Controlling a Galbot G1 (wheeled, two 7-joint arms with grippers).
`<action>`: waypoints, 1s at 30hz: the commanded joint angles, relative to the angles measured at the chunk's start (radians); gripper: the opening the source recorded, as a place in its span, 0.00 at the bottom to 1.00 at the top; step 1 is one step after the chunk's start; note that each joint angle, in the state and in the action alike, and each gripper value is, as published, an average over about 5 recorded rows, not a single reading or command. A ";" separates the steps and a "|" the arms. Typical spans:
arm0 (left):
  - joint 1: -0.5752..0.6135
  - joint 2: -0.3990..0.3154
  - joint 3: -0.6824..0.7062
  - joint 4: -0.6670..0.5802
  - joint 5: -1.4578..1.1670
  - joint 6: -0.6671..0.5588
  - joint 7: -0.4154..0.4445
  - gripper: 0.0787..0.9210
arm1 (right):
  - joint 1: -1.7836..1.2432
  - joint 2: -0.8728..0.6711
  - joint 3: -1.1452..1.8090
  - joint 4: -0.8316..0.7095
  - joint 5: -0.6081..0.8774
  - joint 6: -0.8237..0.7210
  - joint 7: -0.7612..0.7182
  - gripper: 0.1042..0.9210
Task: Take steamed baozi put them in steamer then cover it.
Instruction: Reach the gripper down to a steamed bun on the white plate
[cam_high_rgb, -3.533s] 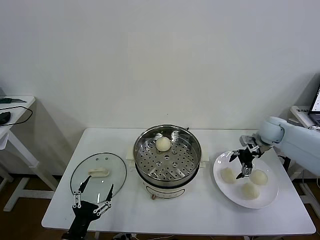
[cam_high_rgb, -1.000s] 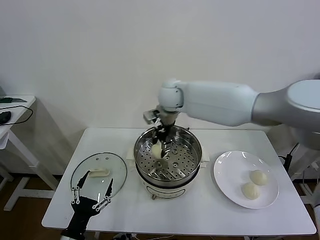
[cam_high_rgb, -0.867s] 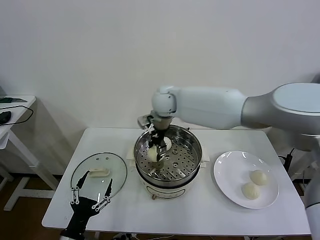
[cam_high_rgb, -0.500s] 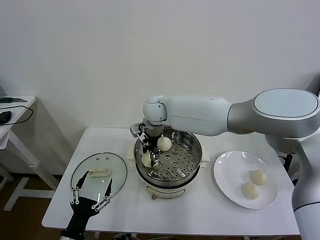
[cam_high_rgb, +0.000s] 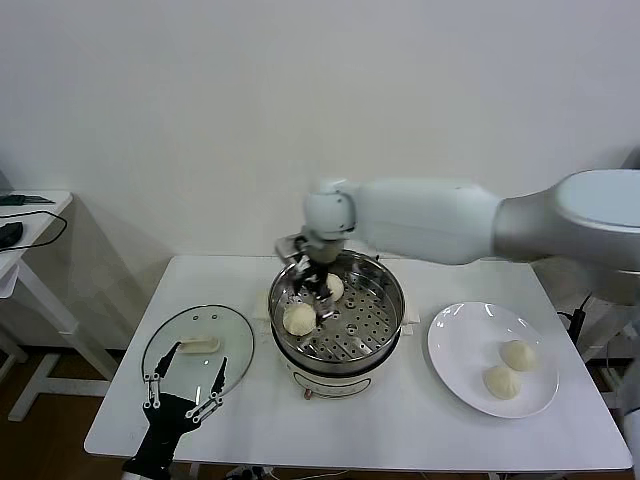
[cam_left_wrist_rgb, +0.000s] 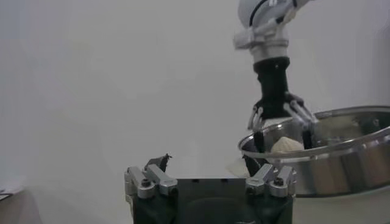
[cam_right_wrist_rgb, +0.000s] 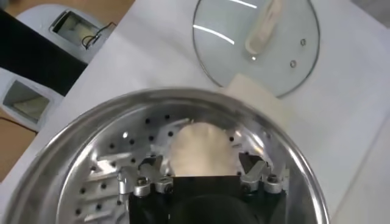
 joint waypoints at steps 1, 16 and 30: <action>-0.001 0.001 0.004 0.001 0.003 0.003 0.000 0.88 | 0.095 -0.354 0.071 0.121 -0.065 0.082 -0.106 0.88; 0.005 0.003 0.021 0.002 0.020 0.008 -0.001 0.88 | -0.216 -0.774 0.087 0.045 -0.388 0.265 -0.160 0.88; 0.016 -0.001 0.004 0.004 0.021 0.003 -0.001 0.88 | -0.618 -0.760 0.354 0.002 -0.498 0.261 -0.060 0.88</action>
